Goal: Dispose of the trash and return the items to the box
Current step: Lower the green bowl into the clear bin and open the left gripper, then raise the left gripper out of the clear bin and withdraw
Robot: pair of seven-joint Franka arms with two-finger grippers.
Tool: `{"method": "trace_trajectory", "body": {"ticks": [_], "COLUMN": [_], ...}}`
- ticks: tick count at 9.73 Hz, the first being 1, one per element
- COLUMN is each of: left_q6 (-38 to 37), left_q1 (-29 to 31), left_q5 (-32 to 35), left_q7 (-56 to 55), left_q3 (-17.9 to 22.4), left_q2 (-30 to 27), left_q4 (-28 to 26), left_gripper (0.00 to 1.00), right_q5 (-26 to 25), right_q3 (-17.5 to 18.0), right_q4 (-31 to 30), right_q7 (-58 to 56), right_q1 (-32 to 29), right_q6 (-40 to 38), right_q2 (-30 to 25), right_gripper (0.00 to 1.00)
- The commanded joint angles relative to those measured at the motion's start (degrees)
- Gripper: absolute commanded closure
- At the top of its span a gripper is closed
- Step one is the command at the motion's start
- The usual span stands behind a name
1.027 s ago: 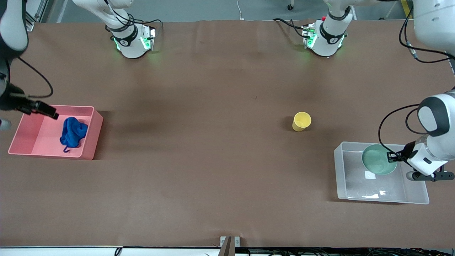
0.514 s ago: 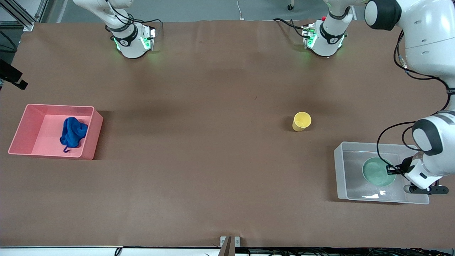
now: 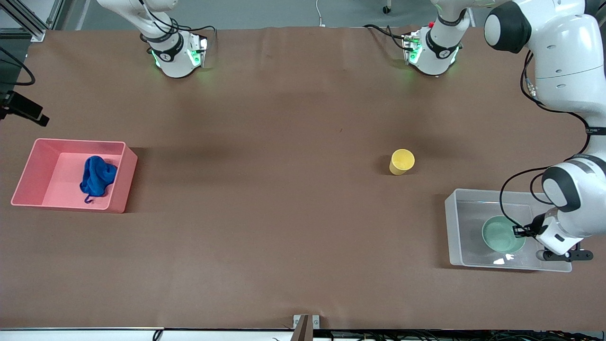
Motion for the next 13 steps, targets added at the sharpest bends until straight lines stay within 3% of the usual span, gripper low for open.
{"method": "trace_trajectory", "body": {"ticks": [1, 2, 4, 7, 10, 12, 13], "left_q6": [0.28, -0.07, -3.04, -19.98, -23.17, -23.36, -23.45], "left_q1": [-0.51, -0.60, -0.69, -0.52, -0.52, -0.17, -0.25], "left_q5": [-1.40, -0.87, -0.61, 7.36, 7.92, 12.03, 12.05], "left_q7": [0.61, 0.87, 0.87, -0.45, -4.56, -10.17, -11.95], "left_q3": [0.22, 0.22, -0.66, -5.91, -10.58, -14.88, -16.56], "left_q2": [-0.10, -1.93, -10.95, -25.19, -43.20, -56.82, -58.19], "left_q4": [0.78, 0.70, -2.54, -4.74, -16.66, -29.74, -31.37], "left_gripper": [0.00, 0.00, 0.00, 0.00, 0.00, 0.00, 0.00], "right_q5": [0.09, 0.09, 0.62, 0.62, 0.62, 0.53, 0.62], "right_q3": [0.63, 0.63, 0.55, 0.63, 0.46, -0.15, -0.24], "right_q4": [1.02, 1.02, 0.93, 0.49, -0.30, -0.39, -0.39], "right_q7": [0.41, -0.11, 1.55, 0.07, -1.86, -3.53, -3.54], "right_q1": [-0.46, -0.55, -1.25, -1.34, -1.34, -1.60, -1.52], "right_q6": [1.81, 1.74, 1.30, 1.03, 0.60, 0.77, 0.77], "right_q2": [0.38, 0.38, 0.03, -0.59, -0.68, -0.59, -0.59], "right_gripper": [0.00, 0.00, 0.00, 0.00, 0.00, 0.00, 0.00]}}
